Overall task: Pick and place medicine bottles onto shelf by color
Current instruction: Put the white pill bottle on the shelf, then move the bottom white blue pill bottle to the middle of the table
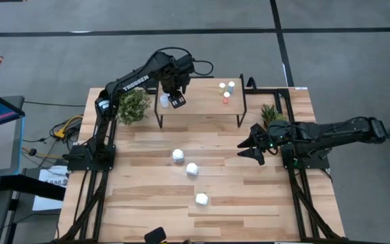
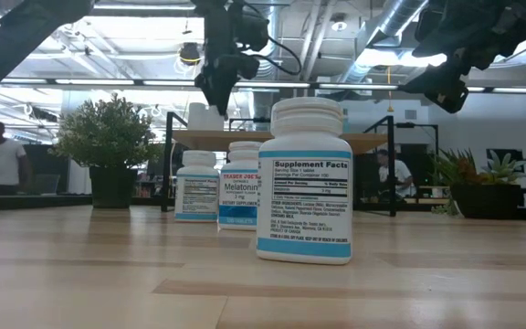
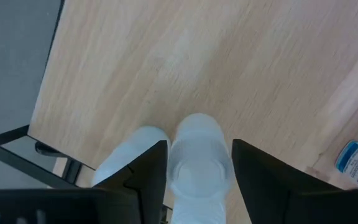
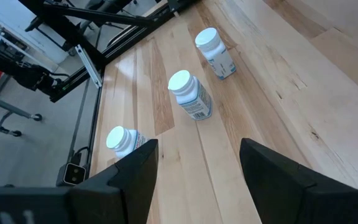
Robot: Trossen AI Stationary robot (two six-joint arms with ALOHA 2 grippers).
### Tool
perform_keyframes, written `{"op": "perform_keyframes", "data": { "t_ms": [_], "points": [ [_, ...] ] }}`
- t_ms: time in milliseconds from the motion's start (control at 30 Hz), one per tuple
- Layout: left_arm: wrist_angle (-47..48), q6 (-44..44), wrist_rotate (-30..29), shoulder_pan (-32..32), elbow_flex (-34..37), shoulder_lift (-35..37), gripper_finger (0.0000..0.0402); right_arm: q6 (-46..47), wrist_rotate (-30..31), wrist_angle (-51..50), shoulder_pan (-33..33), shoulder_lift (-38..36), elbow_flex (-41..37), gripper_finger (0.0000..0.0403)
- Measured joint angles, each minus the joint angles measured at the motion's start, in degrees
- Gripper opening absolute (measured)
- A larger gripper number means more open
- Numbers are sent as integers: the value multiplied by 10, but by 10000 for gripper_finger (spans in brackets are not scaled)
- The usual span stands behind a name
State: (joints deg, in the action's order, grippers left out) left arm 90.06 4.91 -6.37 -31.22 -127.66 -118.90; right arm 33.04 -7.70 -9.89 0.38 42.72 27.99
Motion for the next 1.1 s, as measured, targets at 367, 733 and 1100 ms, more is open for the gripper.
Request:
{"op": "perform_keyframes", "data": {
  "t_ms": [367, 733, 1100],
  "points": [
    [-1, 7, -1, 0, -13, 0, 200, 0, 0, 0, 0, 0, 0, 249],
    [-8, 14, 2, 22, -69, 21, 206, 0, 0, 0, 0, 0, 0, 249],
    [0, -11, 29, 136, -74, 59, 206, 0, 0, 0, 0, 0, 0, 249]
  ]
}}
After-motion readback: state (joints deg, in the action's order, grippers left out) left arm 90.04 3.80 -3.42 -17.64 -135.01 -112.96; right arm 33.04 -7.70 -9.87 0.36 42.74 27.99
